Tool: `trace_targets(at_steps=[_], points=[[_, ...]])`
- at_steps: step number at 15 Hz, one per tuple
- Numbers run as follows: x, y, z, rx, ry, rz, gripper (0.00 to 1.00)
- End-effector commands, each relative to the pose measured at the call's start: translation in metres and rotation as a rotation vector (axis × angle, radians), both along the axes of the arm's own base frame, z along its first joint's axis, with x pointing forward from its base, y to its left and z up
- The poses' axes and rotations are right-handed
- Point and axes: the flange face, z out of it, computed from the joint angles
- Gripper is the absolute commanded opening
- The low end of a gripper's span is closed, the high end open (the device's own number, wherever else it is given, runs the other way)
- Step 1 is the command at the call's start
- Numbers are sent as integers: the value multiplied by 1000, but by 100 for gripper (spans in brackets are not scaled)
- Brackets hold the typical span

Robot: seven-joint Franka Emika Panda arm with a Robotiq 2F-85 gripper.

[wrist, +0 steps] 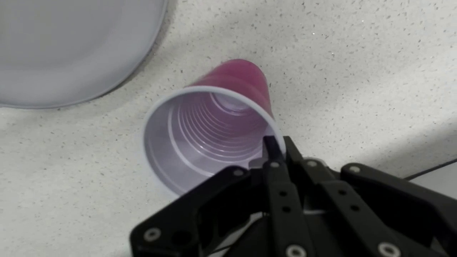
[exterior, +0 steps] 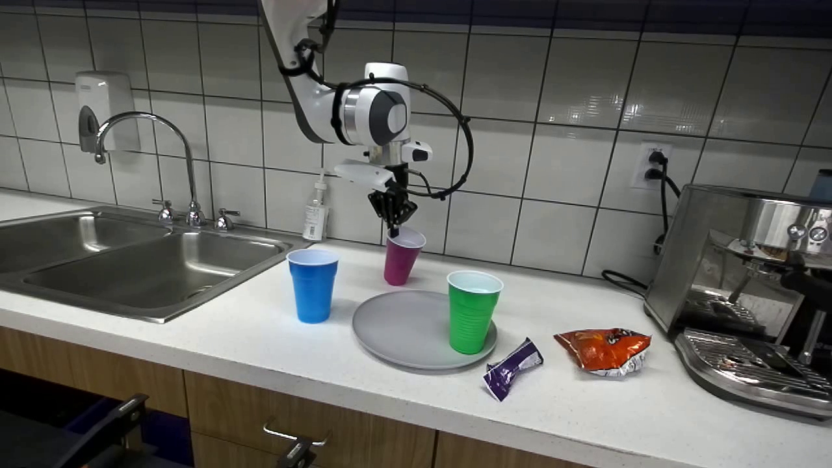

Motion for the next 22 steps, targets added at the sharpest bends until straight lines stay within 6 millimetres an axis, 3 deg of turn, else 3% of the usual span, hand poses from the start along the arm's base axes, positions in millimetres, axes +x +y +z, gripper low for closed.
trace_targets(at_steps=[1,5,13,22], points=[[-10,1,19,6,-6,-3,1],[-17,0,32,6,-20,-2,1],[-48,-11,50,5,-19,-18,1],[-83,-32,52,1,13,-54,1]])
